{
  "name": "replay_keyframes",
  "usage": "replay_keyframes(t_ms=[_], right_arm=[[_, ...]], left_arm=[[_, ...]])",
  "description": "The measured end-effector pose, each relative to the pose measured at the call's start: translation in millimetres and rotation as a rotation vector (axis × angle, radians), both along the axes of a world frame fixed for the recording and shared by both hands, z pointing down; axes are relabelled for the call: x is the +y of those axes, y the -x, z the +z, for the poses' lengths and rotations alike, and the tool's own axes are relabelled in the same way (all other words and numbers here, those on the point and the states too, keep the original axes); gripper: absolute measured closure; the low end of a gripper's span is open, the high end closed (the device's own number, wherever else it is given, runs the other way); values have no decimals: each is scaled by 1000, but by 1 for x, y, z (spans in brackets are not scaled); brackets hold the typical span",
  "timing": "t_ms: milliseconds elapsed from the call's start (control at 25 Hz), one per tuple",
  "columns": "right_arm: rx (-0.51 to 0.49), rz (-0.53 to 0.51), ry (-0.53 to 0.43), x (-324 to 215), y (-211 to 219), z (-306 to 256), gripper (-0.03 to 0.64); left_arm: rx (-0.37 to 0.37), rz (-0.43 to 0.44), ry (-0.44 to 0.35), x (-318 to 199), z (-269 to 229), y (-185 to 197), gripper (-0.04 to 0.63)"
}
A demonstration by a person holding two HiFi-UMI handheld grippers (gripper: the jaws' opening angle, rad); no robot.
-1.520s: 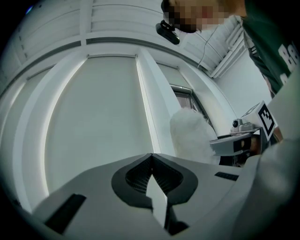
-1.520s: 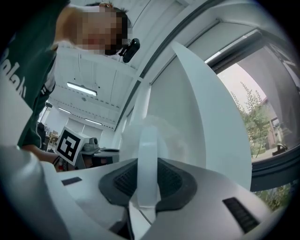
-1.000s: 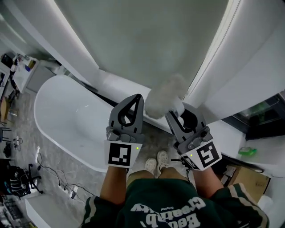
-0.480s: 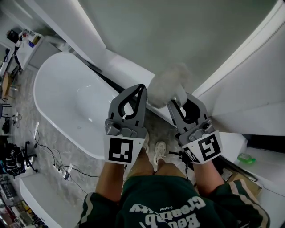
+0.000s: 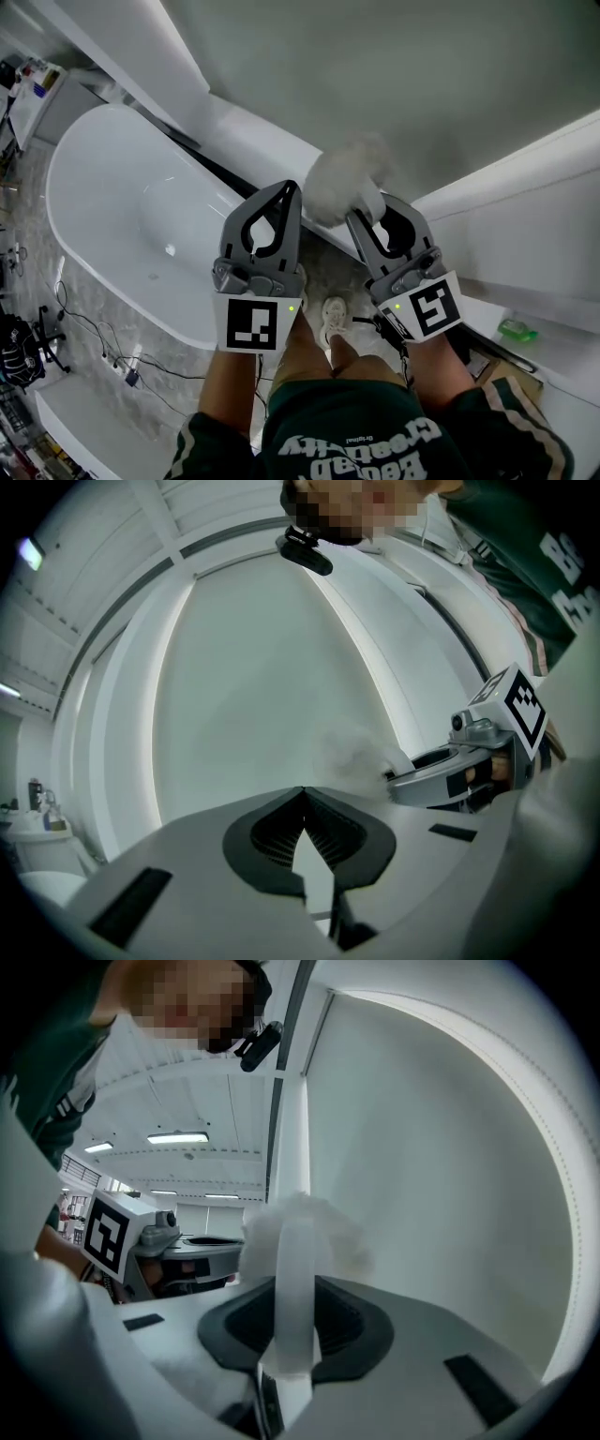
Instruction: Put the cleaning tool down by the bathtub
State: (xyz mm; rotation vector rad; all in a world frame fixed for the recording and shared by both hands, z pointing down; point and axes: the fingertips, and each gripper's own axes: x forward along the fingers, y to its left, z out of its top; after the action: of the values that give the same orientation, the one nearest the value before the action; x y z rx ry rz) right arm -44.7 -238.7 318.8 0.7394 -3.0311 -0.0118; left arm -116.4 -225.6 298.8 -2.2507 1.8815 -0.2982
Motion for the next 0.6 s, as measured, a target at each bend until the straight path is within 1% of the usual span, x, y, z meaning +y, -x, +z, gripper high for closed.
replay_keyframes(t_ms=[240, 440, 600], right_arm=[[64, 3, 27, -29, 34, 30, 525], [157, -31, 39, -45, 66, 53, 525], [207, -49, 90, -59, 91, 78, 525]], left_arm=[[28, -10, 44, -22, 32, 35, 586], [63, -28, 30, -34, 41, 60, 586], [64, -14, 45, -42, 57, 76, 586]])
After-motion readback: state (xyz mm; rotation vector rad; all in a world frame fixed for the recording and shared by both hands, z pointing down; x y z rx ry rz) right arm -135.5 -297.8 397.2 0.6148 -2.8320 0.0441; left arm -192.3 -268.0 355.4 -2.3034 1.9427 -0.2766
